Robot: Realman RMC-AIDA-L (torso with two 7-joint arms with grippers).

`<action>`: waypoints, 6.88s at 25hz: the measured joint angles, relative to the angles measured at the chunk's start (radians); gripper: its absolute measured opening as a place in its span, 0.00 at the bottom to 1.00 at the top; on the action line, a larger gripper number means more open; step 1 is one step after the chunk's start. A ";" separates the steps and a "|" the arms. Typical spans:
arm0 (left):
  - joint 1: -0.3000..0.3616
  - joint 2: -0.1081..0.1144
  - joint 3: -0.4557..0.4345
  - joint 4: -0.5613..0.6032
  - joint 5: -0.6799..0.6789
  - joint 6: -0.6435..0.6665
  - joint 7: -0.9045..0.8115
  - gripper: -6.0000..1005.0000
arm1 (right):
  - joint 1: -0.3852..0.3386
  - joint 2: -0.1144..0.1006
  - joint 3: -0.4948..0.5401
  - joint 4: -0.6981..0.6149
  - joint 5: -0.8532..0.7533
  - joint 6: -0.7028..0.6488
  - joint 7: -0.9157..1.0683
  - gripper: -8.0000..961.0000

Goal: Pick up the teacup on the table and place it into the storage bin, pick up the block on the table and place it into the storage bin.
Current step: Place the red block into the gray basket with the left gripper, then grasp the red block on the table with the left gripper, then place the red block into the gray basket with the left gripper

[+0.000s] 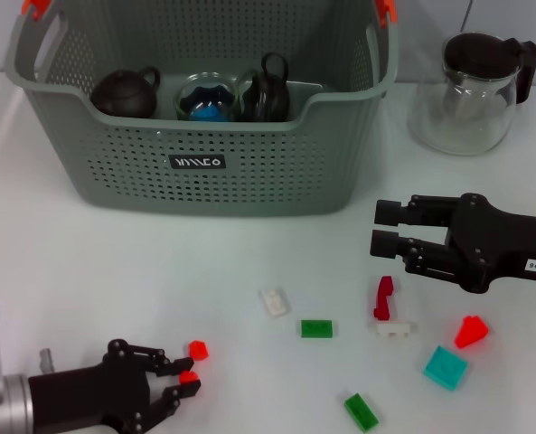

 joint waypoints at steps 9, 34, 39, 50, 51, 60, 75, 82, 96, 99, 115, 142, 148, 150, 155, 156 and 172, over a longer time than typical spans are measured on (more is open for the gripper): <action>-0.023 0.046 -0.248 0.041 -0.002 0.275 -0.073 0.23 | 0.000 -0.001 0.000 0.000 0.001 0.003 0.000 0.52; -0.439 0.153 -0.390 0.276 -0.231 0.354 -0.889 0.30 | -0.002 0.002 -0.001 0.000 0.000 0.005 -0.001 0.52; -0.476 0.153 -0.149 0.443 -0.209 0.114 -1.100 0.31 | -0.007 0.002 -0.005 0.000 0.000 0.005 -0.002 0.52; -0.501 0.130 0.304 0.521 0.065 -0.310 -1.328 0.34 | -0.004 0.005 -0.009 0.002 0.000 0.005 -0.002 0.52; -0.502 0.123 0.318 0.521 0.085 -0.331 -1.337 0.35 | -0.003 0.006 -0.008 0.002 0.000 0.005 -0.002 0.52; -0.510 0.103 0.344 0.544 0.163 -0.383 -1.433 0.37 | -0.005 0.005 -0.002 0.002 0.000 0.002 -0.002 0.52; -0.156 0.077 -0.029 0.480 -0.723 0.267 -0.929 0.48 | 0.000 0.005 0.000 0.002 0.002 0.005 0.000 0.52; -0.046 0.024 -0.010 0.470 -0.406 0.342 -0.632 0.48 | 0.006 0.005 0.000 0.002 0.001 0.007 0.000 0.52; -0.026 -0.003 0.045 0.198 -0.019 0.145 -0.162 0.48 | 0.005 0.005 0.000 0.005 0.001 0.007 0.003 0.52; -0.037 -0.001 0.047 0.131 -0.015 0.074 -0.133 0.48 | 0.004 0.005 0.006 0.008 0.001 0.008 0.003 0.52; -0.060 -0.004 0.040 0.030 -0.020 -0.066 -0.074 0.45 | 0.006 0.005 0.009 0.009 0.000 0.007 0.003 0.52; -0.107 0.072 -0.233 0.065 -0.026 0.333 -0.200 0.19 | 0.006 0.000 0.009 0.011 0.000 0.000 0.004 0.52; -0.195 0.143 -0.380 0.079 -0.189 0.507 -0.482 0.19 | 0.008 0.000 0.009 0.011 0.000 0.006 0.005 0.52; -0.214 0.151 -0.371 0.088 -0.254 0.508 -0.540 0.19 | 0.008 0.000 0.009 0.011 0.000 0.006 0.004 0.52; -0.299 0.166 -0.367 0.147 -0.370 0.477 -0.676 0.19 | 0.008 0.000 0.011 0.011 0.003 0.000 0.004 0.52; -0.325 0.167 -0.367 0.165 -0.376 0.448 -0.709 0.19 | 0.008 0.000 0.011 0.011 0.003 0.000 0.004 0.52; -0.496 0.180 0.278 0.345 -0.119 -0.362 -1.211 0.20 | 0.016 0.005 0.011 0.011 0.000 0.007 0.004 0.52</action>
